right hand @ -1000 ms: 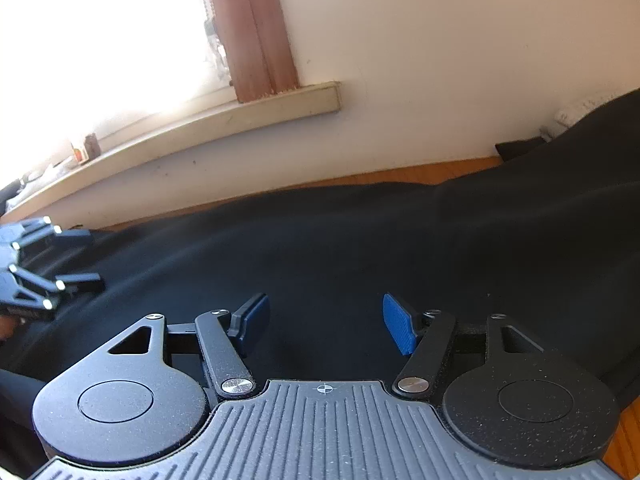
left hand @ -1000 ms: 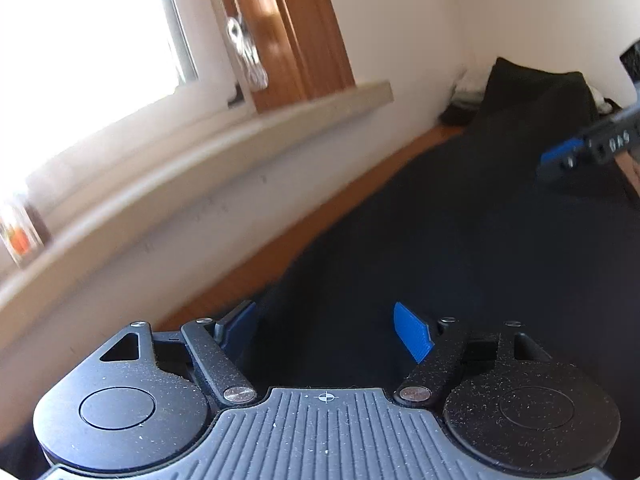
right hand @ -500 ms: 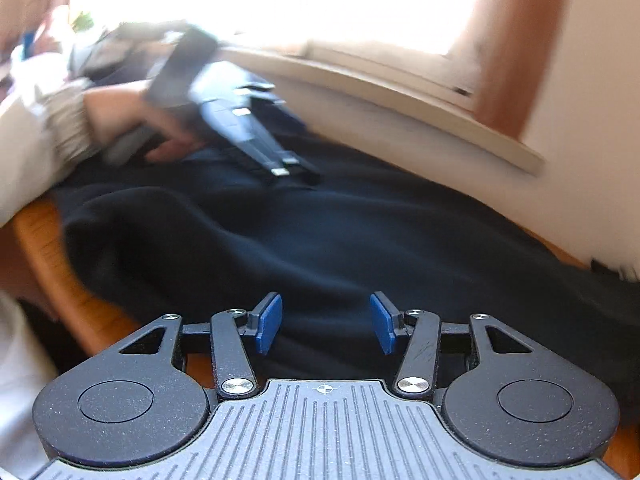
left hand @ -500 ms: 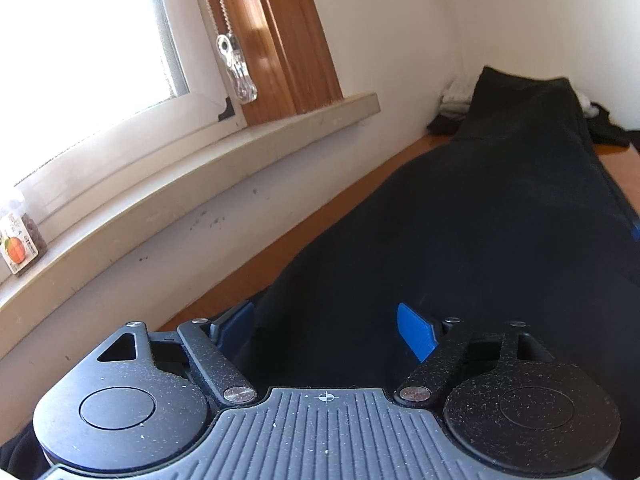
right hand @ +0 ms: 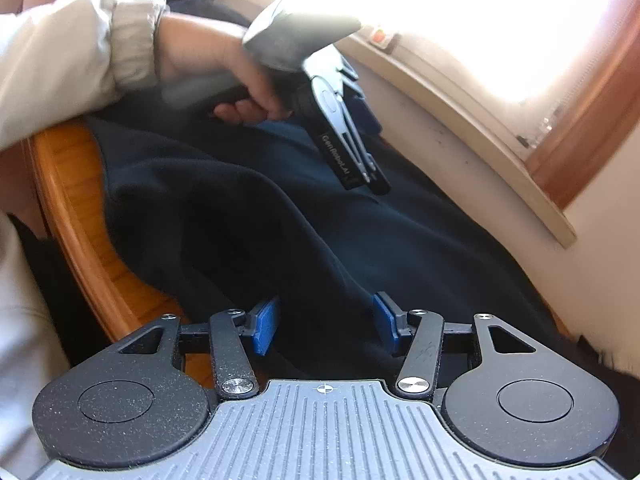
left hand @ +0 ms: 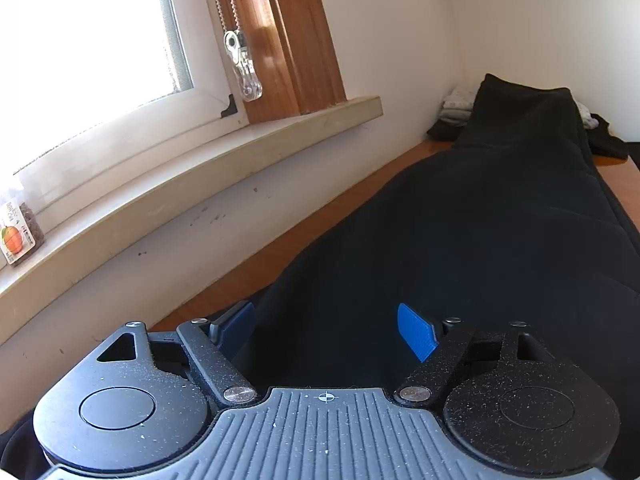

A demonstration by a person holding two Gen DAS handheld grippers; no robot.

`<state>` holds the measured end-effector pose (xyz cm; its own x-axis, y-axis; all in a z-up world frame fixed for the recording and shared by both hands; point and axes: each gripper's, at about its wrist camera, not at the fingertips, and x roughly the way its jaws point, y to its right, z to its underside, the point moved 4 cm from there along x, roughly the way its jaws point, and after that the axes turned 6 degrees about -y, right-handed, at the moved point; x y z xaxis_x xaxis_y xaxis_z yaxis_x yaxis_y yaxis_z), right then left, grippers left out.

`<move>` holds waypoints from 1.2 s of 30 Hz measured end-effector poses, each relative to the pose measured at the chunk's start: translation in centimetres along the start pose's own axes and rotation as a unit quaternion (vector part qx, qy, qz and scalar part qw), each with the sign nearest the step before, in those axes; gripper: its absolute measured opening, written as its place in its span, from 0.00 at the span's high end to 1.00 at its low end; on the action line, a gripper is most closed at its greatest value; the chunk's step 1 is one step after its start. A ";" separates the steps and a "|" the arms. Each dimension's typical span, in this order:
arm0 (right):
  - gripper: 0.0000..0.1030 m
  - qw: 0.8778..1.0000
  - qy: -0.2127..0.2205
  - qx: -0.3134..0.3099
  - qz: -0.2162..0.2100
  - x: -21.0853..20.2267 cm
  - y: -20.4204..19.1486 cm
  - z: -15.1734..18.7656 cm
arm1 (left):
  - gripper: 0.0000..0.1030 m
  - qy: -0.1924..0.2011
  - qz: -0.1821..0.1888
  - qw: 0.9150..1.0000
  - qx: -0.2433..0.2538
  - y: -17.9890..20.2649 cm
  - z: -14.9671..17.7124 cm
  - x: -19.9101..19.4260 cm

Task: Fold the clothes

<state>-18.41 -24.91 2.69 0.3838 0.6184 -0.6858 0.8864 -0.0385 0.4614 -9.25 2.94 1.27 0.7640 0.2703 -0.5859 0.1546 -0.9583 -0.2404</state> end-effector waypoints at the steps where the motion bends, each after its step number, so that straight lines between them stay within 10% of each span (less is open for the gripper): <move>1: 0.49 1.000 -0.001 -0.004 0.001 0.3 0.1 -0.2 | 0.21 0.000 0.000 1.000 0.001 0.0 0.0 0.0; 4: 0.57 1.000 -0.005 -0.011 -0.002 0.6 0.4 -0.7 | 0.20 0.000 -0.002 1.000 0.005 0.2 0.0 -0.1; 7: 0.95 1.000 -0.013 -0.011 0.011 0.0 0.9 -1.1 | 0.20 -0.001 -0.002 1.000 0.005 0.2 0.0 -0.1; 18: 0.91 1.000 -0.005 -0.018 0.018 -3.5 1.3 -0.7 | 0.12 0.003 0.003 1.000 0.008 0.3 -0.1 -0.3; 21: 0.72 0.999 -0.008 -0.033 0.022 -2.1 0.3 -0.3 | 0.12 0.002 0.001 1.000 0.010 0.4 -0.1 -0.3; 24: 0.96 0.999 -0.012 -0.033 0.014 -1.0 0.2 0.3 | 0.12 0.000 -0.003 1.000 0.013 0.5 -0.1 -0.2; 36: 0.95 0.991 -0.007 0.128 0.029 -3.4 5.7 6.2 | 0.11 0.003 -0.069 0.990 0.126 4.6 0.3 -1.1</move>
<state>-13.04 -32.10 4.12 0.4387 0.5986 -0.6703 0.8984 -0.2729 0.3442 -9.59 -1.71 0.55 0.7508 0.3953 -0.5292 0.0977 -0.8588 -0.5028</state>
